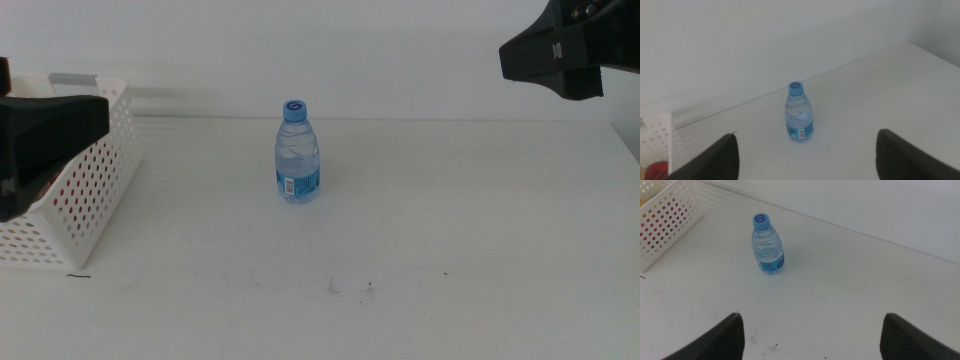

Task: Use arms to grab the bottles and put them into the dustbin to the left of the table.

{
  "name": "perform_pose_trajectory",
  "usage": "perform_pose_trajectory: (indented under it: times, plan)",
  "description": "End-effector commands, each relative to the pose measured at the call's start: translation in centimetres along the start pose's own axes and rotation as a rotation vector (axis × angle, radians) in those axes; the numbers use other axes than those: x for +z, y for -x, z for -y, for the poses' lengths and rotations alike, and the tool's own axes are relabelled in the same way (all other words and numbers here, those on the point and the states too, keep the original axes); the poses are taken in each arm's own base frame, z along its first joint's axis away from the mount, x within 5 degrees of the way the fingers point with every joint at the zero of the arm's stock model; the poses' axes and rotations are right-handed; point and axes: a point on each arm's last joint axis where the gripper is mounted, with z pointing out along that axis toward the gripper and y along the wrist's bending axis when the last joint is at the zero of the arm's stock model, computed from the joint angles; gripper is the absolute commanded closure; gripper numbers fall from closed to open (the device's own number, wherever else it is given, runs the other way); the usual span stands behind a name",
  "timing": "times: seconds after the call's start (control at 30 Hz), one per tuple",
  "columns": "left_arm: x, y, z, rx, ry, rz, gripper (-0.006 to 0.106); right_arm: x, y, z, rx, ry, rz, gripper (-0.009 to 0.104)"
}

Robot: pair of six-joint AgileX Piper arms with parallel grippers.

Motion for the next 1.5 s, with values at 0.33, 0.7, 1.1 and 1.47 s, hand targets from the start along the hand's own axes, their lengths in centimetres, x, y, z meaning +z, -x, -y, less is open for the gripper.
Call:
perform_pose_trajectory:
  times: [0.33,0.7,1.1,1.47]
  plan:
    - [1.3,-0.2,-0.9,-0.021,0.093,0.156,0.007,-0.4,0.2,0.1,-0.006,-0.002,0.023,0.009]
    - [10.1,-16.8,0.6,-0.194,0.065,0.289,0.007,-0.2,0.2,0.1,-0.01,-0.009,0.021,0.009]
    - [16.9,-18.9,0.3,-0.093,0.131,0.191,0.007,-0.2,0.2,0.0,-0.006,-0.003,0.019,0.009]
    - [28.1,-19.6,-0.9,-0.118,0.01,0.207,0.007,-0.2,0.2,0.0,-0.006,-0.003,0.019,0.009]
